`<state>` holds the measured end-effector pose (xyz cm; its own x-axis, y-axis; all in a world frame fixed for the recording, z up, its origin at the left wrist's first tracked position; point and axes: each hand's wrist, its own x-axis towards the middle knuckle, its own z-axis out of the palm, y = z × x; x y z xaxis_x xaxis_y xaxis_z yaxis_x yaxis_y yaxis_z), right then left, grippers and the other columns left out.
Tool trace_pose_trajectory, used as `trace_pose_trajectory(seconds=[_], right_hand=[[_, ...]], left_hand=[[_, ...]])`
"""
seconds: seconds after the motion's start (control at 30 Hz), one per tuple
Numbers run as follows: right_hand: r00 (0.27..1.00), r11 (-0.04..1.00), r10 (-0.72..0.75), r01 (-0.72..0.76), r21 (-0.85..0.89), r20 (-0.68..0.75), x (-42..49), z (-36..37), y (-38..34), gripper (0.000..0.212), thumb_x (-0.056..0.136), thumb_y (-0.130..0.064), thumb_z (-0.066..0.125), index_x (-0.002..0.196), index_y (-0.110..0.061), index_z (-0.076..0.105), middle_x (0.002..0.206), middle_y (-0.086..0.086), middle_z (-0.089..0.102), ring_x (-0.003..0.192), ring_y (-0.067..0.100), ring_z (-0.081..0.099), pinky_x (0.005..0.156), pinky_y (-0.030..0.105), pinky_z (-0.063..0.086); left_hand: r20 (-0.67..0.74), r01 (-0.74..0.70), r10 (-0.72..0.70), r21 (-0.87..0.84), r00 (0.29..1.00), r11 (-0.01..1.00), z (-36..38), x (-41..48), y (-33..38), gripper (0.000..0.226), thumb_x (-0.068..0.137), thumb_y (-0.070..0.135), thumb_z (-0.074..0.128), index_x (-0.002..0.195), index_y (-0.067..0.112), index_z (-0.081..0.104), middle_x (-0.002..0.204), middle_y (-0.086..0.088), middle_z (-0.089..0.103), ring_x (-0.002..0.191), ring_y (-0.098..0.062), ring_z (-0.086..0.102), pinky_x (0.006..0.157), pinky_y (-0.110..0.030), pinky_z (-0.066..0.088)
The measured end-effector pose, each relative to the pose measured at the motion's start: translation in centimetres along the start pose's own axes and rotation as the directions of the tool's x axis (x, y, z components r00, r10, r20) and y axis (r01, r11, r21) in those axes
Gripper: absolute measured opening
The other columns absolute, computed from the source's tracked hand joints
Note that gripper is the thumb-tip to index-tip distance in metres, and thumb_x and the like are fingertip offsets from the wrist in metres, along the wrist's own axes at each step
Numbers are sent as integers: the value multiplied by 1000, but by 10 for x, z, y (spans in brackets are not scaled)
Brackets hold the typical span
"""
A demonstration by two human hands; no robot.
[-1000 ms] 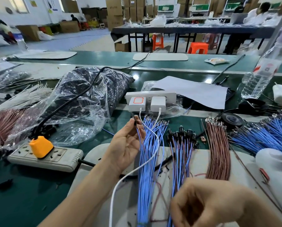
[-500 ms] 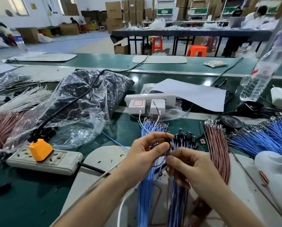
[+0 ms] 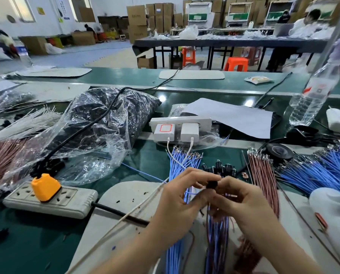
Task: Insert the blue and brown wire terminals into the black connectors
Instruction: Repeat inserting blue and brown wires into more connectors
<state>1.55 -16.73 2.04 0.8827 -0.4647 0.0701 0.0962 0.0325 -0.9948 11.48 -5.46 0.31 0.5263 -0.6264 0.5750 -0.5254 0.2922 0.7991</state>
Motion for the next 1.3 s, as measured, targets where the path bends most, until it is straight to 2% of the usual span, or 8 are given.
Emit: trace_pose_trajectory(seconds=[0.1,0.17,0.23,0.37,0.67,0.97,1.17,1.3], right_hand=[[987,986,-145,138,-95,-68,-2,3,4,14,69,-6,74,78,-1,65,65,7,68,56,18,68,54,21,54],[968,946,-237,212,-244,-80,-3,4,7,19,73,6,73,80,-11,67,69,-2,71,61,11,70,59,14,52],[944,881,-322,269,-388,-77,-4,3,10,29,73,7,74,79,-20,68,71,-10,71,65,4,68,61,10,49],[909,830,-408,328,-451,-89,-4,1,13,31,71,7,76,81,-21,69,77,-10,71,71,4,68,65,12,50],[904,807,-423,342,-481,-68,-3,2,15,34,71,5,76,82,-25,65,79,-13,69,73,2,68,67,10,50],[907,768,-420,342,-541,-22,-1,1,16,31,72,10,74,81,-18,64,72,-7,66,70,8,65,64,21,53],[912,755,-411,327,-568,-22,-1,-2,19,29,72,9,74,79,-18,67,66,-11,64,63,-1,60,58,6,42],[907,753,-421,340,-564,-16,-2,-3,20,26,71,7,76,76,-16,66,64,-9,62,60,0,57,56,5,40]], left_hand=[[6,-53,52,59,999,997,2,-2,2,28,84,7,65,108,22,67,101,8,65,95,-14,62,82,-22,46],[-19,-50,51,56,999,997,2,-3,1,28,82,8,67,106,24,66,101,10,64,93,-14,61,82,-23,47],[-32,-41,42,40,999,998,3,-4,0,24,81,10,68,102,21,66,102,9,62,94,-16,62,83,-25,48],[-32,-35,37,46,999,998,4,-4,0,23,81,7,70,100,20,66,102,10,59,95,-16,63,85,-24,48],[-17,-26,26,53,1000,998,2,-4,-1,24,81,8,70,100,22,66,100,10,60,93,-14,63,84,-23,48],[-9,-40,40,53,999,998,3,-5,-2,21,81,10,70,99,20,66,98,6,60,92,-13,62,83,-22,48],[-3,-49,49,60,999,997,4,-5,-2,19,82,15,70,99,20,65,98,7,60,91,-14,62,82,-24,49],[14,-42,41,54,999,998,4,-5,-2,18,82,16,69,99,20,65,98,9,59,90,-14,62,82,-25,49]])
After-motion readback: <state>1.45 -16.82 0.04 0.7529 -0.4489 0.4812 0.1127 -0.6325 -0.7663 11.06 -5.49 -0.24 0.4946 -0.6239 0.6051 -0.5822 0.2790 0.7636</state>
